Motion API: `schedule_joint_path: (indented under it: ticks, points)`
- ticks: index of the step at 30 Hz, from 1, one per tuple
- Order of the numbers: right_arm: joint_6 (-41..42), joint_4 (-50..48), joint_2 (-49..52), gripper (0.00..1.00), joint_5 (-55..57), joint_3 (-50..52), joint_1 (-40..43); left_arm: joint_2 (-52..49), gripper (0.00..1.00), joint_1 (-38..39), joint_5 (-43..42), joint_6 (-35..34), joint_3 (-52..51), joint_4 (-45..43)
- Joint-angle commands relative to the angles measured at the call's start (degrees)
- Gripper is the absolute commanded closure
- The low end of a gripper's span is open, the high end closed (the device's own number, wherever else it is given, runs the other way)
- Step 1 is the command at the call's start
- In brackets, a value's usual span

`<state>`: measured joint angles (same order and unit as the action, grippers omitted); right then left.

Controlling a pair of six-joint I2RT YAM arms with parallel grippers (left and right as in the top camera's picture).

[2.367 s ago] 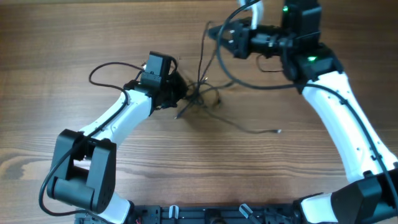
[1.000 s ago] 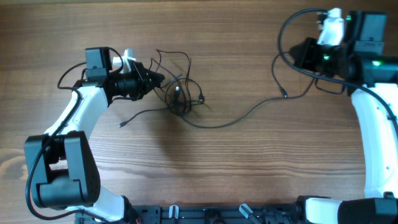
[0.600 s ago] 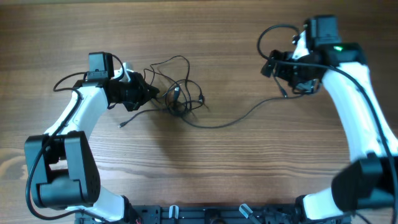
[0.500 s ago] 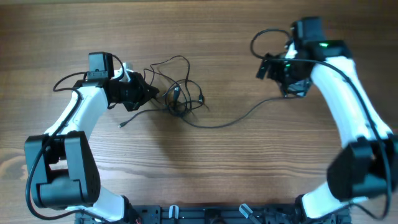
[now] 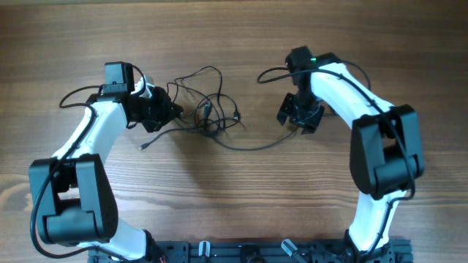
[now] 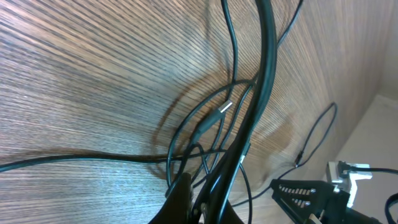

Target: Untangle cables

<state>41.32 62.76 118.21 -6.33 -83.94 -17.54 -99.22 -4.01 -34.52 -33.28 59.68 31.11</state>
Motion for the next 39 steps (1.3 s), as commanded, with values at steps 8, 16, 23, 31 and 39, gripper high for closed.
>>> schedule_joint_path:
  ticks: [8,16,23,31,39]
  points:
    - [1.55,-2.84,2.25,0.59,4.83,0.28,-2.80,-0.33,0.96,0.00,5.29,-0.15,0.11,1.73]
    - [3.61,-9.66,2.36,0.96,-4.15,8.04,-3.19,-0.33,0.96,0.00,5.33,-0.11,0.11,4.46]
    - [-4.35,-5.88,-2.40,0.96,-4.70,6.56,-2.12,-0.33,0.96,0.00,12.22,-0.15,0.11,8.00]
    - [-13.00,-8.96,-25.46,0.96,-2.69,6.16,-1.49,-0.33,0.96,-0.20,25.14,-0.17,0.11,13.97]
    - [-9.18,-12.63,-49.37,0.96,15.98,6.16,1.20,-0.33,0.96,-5.25,26.75,-1.92,0.11,15.54]
